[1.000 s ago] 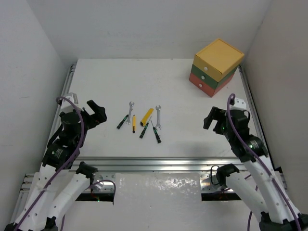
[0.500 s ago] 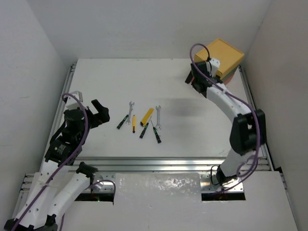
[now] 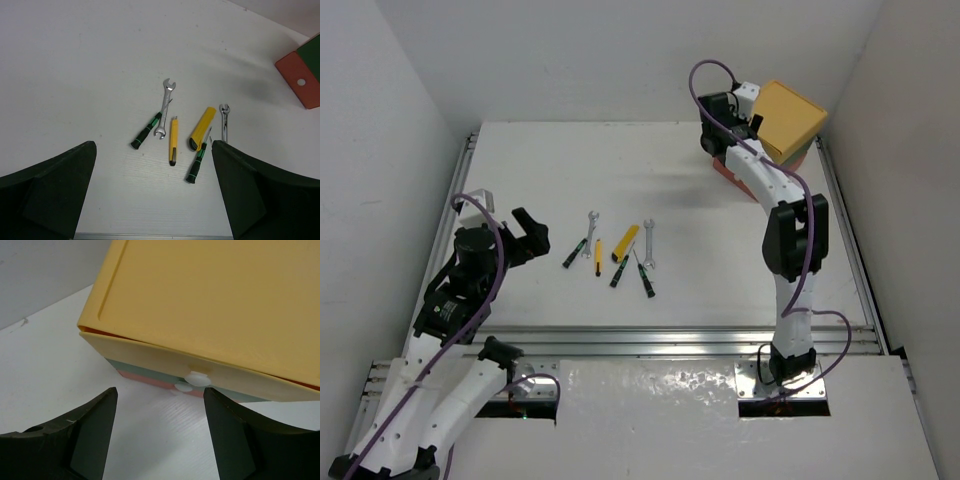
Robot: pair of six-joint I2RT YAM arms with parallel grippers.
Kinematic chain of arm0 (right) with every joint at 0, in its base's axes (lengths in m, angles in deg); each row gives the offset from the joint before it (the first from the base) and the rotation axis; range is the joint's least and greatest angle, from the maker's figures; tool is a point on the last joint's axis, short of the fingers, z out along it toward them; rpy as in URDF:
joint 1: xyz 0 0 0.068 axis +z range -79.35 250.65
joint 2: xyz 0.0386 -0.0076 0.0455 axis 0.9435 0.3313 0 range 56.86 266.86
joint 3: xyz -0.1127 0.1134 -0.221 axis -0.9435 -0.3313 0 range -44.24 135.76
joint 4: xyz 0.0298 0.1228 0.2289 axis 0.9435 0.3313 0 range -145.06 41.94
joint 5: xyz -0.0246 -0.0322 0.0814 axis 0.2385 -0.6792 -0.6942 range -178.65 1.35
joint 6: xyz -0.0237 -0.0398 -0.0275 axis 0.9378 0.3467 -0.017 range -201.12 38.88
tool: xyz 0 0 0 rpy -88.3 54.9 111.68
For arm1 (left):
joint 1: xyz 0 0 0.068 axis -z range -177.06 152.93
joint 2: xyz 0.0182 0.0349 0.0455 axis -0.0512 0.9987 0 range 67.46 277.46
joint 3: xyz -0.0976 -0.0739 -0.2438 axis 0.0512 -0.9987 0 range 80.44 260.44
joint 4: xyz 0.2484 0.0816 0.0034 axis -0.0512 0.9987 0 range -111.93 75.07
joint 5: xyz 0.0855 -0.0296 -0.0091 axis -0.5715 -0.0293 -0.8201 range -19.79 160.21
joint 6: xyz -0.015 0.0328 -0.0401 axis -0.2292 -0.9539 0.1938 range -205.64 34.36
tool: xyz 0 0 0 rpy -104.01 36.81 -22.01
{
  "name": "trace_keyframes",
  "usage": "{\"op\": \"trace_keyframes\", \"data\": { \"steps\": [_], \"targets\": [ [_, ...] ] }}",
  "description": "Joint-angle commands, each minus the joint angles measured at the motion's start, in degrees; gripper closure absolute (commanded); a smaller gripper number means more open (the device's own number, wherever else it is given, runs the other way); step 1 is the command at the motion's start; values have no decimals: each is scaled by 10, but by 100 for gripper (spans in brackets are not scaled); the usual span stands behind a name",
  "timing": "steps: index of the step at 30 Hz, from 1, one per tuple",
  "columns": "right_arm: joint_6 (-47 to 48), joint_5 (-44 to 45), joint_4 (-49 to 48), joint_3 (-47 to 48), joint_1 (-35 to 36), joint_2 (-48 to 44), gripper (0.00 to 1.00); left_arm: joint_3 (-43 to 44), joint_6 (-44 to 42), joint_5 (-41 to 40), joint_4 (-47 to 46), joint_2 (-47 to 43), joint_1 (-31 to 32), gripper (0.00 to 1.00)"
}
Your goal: Sort the tools into containers
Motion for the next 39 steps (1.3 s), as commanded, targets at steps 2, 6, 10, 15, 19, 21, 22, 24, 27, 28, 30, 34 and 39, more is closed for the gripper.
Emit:
{"op": "trace_keyframes", "data": {
  "steps": [2, 6, 10, 15, 19, 21, 22, 24, 27, 28, 30, 34, 39],
  "targets": [
    [8, 34, -6, 10, 1, -17, 30, -2, -7, 7, -27, -11, -3, 0],
    [4, 38, -21, -21, 1, -35, 30, -2, -7, 8, -27, -14, -4, 0],
    [17, 62, -11, 8, -1, -15, 30, -3, -7, 9, -28, -15, -3, 0],
    [27, 78, -27, 7, -3, -6, 33, -2, -8, 11, -27, -15, -3, 0],
    [29, 86, -21, 24, -4, 11, 33, -3, -8, 11, -27, -15, -2, 0],
    [31, 90, -26, 21, -6, 13, 34, -2, -8, 11, -27, -15, 1, 0],
    [30, 91, -29, 18, -8, 12, 35, -2, -8, 12, -27, -14, 2, 0],
    [31, 89, -34, 15, -11, 10, 38, -3, -8, 12, -27, -12, 3, 0],
    [37, 89, -41, 19, -13, 16, 39, -3, -8, 12, -27, -14, 3, 0],
    [38, 94, -41, 20, -13, 19, 41, -3, -8, 11, -27, -15, 3, 0],
    [39, 97, -45, 15, -13, 21, 42, -2, -8, 11, -27, -15, 4, 0],
    [48, 105, -70, 7, -13, 22, 49, -2, -8, 11, -26, -15, 4, 0],
    [43, 107, -64, 7, -13, 29, 57, -1, -8, 11, -27, -16, 6, 0]
  ]
}}
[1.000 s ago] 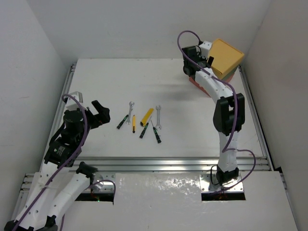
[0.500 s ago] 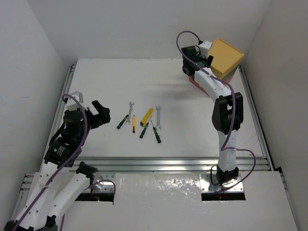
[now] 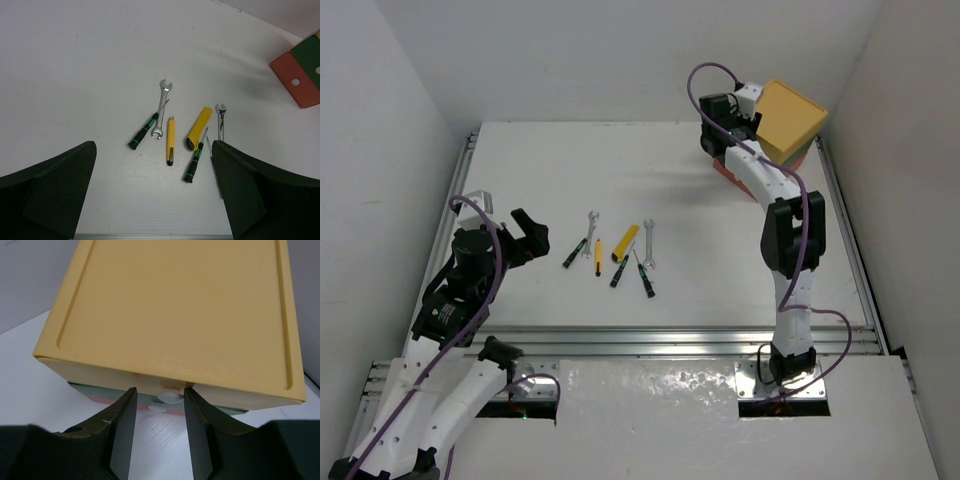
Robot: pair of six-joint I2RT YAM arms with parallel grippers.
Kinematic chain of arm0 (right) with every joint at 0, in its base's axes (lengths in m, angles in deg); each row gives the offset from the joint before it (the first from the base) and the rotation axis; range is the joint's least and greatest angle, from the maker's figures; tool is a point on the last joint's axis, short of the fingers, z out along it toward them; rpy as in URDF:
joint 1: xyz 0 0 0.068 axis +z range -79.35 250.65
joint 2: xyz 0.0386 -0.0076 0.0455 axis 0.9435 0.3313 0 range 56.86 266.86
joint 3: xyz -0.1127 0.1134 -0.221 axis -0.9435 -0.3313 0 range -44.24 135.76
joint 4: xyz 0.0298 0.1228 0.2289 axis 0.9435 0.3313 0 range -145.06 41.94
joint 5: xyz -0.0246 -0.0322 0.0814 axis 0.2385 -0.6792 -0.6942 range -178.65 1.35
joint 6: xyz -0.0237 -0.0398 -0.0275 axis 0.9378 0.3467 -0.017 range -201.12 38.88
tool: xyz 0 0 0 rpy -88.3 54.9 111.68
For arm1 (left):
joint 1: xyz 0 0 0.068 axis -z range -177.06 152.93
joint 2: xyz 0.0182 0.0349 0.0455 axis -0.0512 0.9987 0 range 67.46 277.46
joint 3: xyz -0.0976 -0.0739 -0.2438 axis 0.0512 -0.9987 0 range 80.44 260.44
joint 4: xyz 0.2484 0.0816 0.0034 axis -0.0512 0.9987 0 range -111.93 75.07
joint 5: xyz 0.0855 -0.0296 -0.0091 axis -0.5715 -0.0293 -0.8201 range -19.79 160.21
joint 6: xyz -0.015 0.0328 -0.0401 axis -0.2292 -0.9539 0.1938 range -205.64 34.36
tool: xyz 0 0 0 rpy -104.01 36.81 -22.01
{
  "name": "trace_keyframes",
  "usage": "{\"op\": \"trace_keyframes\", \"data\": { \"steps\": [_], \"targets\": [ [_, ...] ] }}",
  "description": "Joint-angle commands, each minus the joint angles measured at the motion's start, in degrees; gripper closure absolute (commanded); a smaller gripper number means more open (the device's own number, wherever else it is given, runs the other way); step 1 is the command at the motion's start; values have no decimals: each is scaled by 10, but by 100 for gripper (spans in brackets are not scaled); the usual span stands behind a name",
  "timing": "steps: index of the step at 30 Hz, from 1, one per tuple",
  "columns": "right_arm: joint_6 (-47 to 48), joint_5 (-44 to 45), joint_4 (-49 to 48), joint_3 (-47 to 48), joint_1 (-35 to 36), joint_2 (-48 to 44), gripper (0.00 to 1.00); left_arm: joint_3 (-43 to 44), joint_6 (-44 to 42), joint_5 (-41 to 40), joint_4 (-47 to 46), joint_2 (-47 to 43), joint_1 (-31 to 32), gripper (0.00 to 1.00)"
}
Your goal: Sort the tools into containers
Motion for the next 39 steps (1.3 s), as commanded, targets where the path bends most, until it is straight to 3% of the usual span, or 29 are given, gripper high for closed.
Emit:
{"op": "trace_keyframes", "data": {
  "steps": [1, 12, 18, 30, 39],
  "targets": [
    [-3, 18, -26, 5, -4, 8, 57, -1, -8, 4, -26, -6, 5, 0],
    [-33, 46, -28, -41, -4, -10, 55, -1, -7, 2, -26, -12, 15, 0],
    [-20, 56, -27, -13, -4, 11, 58, 0, -6, -1, -24, -15, 23, 0],
    [-20, 58, -26, 28, -4, 21, 53, -1, -6, -3, -23, -19, 31, 0],
    [-29, 55, -6, 41, -3, 45, 70, -1, -5, -5, -22, -21, 35, 0]
  ]
}}
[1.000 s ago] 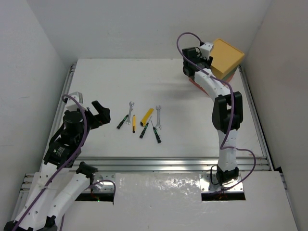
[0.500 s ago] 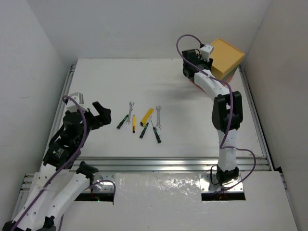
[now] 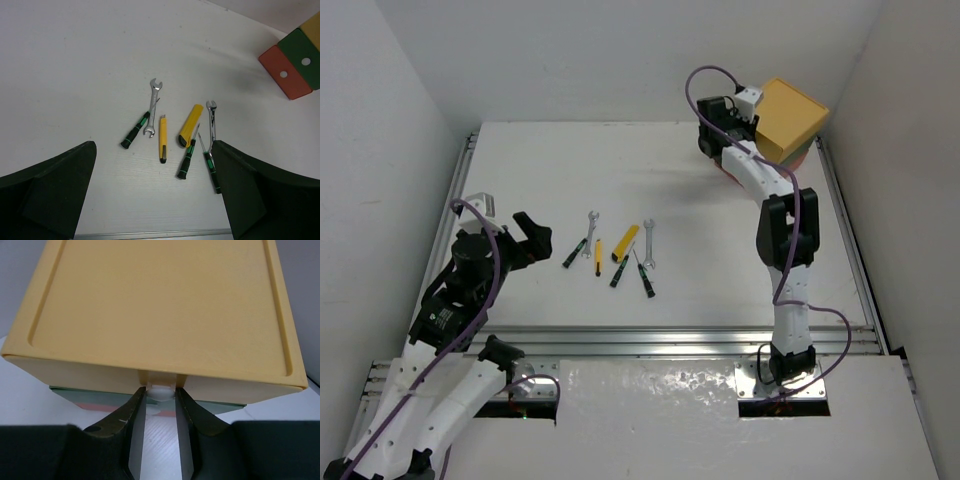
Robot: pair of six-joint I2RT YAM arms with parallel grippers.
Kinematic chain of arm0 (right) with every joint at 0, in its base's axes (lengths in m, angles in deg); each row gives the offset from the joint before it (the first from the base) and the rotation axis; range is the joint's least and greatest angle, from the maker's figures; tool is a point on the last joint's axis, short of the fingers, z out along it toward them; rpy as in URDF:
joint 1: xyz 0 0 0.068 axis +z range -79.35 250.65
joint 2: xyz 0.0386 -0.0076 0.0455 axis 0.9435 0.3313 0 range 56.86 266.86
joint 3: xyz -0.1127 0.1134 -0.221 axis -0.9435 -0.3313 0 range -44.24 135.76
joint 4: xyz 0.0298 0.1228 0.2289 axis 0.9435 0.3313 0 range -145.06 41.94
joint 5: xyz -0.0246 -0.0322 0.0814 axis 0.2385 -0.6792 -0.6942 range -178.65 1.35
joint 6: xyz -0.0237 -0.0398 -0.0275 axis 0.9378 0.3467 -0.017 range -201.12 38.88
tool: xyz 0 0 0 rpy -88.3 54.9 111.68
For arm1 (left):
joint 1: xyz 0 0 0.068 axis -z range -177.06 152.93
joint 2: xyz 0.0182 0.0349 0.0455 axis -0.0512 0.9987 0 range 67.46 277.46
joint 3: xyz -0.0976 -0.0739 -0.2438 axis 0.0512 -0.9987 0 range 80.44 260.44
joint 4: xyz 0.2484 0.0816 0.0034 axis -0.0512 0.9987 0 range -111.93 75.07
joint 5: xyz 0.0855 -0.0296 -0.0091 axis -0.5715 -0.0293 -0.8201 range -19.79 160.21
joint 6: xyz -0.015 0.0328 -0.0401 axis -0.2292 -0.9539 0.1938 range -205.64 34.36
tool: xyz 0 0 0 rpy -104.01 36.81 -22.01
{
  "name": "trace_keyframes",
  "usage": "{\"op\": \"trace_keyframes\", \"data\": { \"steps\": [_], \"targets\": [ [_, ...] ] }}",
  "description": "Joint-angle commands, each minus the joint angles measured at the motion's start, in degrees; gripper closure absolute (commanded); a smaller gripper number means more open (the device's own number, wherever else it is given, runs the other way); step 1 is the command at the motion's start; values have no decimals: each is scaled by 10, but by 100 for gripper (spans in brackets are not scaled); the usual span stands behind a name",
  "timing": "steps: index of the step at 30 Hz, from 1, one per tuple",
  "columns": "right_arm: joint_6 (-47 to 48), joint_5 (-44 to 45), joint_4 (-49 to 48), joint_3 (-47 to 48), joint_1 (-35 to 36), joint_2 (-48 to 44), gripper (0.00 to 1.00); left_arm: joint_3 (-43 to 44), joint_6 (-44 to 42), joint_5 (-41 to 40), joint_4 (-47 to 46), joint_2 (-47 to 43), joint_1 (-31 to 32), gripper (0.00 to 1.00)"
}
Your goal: Sort the tools into containers
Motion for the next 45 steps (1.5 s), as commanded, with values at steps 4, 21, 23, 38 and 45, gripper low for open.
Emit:
{"op": "trace_keyframes", "data": {
  "steps": [4, 21, 23, 38, 45],
  "targets": [
    [-18, 5, 6, 20, -1, 11, 69, -1, -5, -5, -22, -7, 8, 0],
    [1, 13, -16, 39, 0, 19, 53, -1, -5, -5, -22, -8, 13, 0],
    [10, 16, -21, 44, 0, 23, 57, -1, -5, -5, -22, -9, 14, 0],
    [25, 23, -33, 60, 0, 26, 64, 0, -4, -6, -22, -10, 20, 0],
    [41, 22, -40, 74, 2, 36, 85, -1, -4, -6, -22, -10, 23, 0]
  ]
}}
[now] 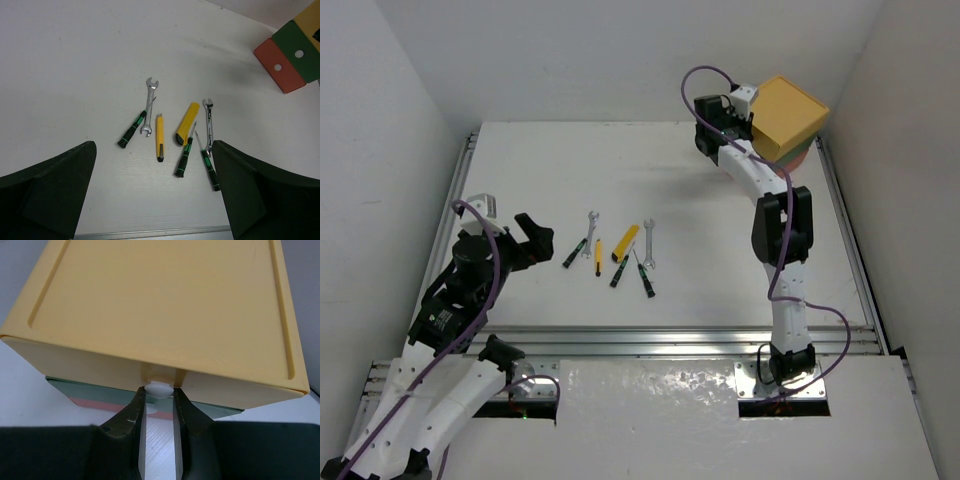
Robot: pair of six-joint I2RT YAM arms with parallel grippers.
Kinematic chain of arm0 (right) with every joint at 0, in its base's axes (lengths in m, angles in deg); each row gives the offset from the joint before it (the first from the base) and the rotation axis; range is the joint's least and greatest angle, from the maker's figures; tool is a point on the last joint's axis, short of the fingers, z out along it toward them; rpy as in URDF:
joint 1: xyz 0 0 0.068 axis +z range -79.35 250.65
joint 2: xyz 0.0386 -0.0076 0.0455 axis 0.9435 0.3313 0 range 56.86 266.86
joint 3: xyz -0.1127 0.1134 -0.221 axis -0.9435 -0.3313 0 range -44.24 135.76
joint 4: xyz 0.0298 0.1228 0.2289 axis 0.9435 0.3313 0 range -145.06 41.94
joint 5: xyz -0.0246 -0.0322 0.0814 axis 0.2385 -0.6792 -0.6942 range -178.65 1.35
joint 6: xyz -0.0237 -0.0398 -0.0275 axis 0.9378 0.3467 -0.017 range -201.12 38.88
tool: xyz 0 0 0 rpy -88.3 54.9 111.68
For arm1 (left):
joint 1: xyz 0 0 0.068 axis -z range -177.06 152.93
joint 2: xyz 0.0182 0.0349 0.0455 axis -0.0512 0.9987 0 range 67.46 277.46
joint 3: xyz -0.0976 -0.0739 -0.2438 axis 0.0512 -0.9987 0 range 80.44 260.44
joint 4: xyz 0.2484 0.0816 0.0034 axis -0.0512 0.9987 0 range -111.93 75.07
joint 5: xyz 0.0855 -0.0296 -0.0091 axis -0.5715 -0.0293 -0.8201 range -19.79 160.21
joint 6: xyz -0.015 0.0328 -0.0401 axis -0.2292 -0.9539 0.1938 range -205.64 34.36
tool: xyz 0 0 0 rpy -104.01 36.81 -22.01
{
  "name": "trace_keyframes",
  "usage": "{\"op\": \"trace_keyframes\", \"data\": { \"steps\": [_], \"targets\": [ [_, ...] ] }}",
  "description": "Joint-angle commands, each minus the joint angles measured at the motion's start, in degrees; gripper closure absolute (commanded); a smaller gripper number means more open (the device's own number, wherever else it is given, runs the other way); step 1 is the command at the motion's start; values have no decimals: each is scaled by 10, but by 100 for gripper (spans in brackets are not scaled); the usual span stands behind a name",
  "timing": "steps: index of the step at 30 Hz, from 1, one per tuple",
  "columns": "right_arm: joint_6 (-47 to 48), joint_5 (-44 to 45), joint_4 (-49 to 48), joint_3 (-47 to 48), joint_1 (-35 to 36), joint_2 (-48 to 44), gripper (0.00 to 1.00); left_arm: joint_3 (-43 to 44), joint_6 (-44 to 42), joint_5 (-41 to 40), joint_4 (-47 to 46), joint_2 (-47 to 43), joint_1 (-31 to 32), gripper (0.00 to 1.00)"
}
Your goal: Sort the tools into containers
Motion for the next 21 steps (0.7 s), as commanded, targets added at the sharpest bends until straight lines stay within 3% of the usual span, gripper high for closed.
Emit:
{"op": "trace_keyframes", "data": {
  "steps": [1, 6, 15, 21],
  "targets": [
    [12, 10, -31, 35, 2, -1, 86, -1, -4, -2, -22, -5, 8, 0],
    [37, 18, -61, 6, 15, -12, 93, 0, -5, -1, -23, -5, 9, 0],
    [41, 24, -122, -90, 50, -72, 94, -1, -5, -1, -23, -12, 11, 0],
    [-15, 24, -97, -138, 74, -99, 94, -2, -4, -4, -23, -22, 14, 0]
  ]
}}
